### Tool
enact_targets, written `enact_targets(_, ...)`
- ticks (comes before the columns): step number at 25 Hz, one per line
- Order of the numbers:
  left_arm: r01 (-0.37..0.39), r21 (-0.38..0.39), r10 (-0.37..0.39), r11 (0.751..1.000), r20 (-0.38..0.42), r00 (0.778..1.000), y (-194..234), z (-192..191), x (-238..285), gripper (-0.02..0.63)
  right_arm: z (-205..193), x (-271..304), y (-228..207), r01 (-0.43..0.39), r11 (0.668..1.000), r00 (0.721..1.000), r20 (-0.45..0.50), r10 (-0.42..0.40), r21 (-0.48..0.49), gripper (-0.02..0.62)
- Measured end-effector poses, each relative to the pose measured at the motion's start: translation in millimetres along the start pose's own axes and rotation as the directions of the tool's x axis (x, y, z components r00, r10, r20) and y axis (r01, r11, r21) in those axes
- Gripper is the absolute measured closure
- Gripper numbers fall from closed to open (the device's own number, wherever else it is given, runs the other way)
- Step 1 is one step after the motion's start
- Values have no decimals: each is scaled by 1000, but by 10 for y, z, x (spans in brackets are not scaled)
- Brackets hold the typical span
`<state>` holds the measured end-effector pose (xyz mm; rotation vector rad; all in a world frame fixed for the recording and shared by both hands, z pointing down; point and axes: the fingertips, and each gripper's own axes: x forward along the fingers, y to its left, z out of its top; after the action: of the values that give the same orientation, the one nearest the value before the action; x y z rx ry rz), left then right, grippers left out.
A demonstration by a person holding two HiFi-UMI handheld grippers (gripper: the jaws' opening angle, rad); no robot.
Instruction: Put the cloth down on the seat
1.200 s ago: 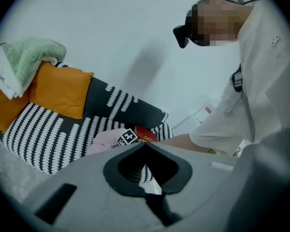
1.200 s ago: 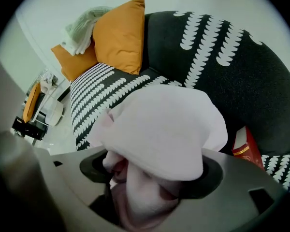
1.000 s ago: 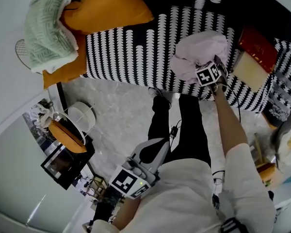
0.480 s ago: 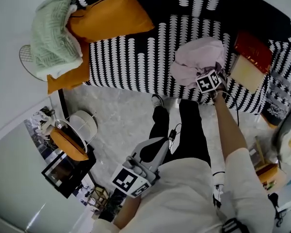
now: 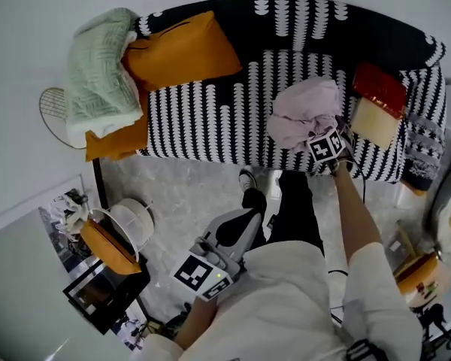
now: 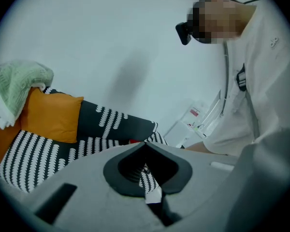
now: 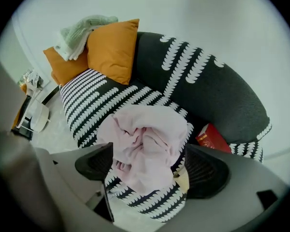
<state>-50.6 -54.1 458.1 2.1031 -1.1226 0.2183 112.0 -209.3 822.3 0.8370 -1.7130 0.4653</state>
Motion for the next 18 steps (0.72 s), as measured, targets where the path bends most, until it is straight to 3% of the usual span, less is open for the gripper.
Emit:
enact_targets(6, 20, 54, -24, 998, 63, 998, 83, 103, -461, 595, 82, -561, 163, 15, 999, 1000, 26, -16, 29, 184)
enact_targets(12, 27, 47, -33, 999, 137, 990, 239, 128, -1075, 594, 102, -1144, 557, 21, 1000, 998, 54, -22, 23, 184)
enact_targets(18, 38, 158, -69, 987, 196, 978, 350, 198, -1550, 594, 258, -1824, 1145, 24, 1000, 991, 129, -24, 5, 186)
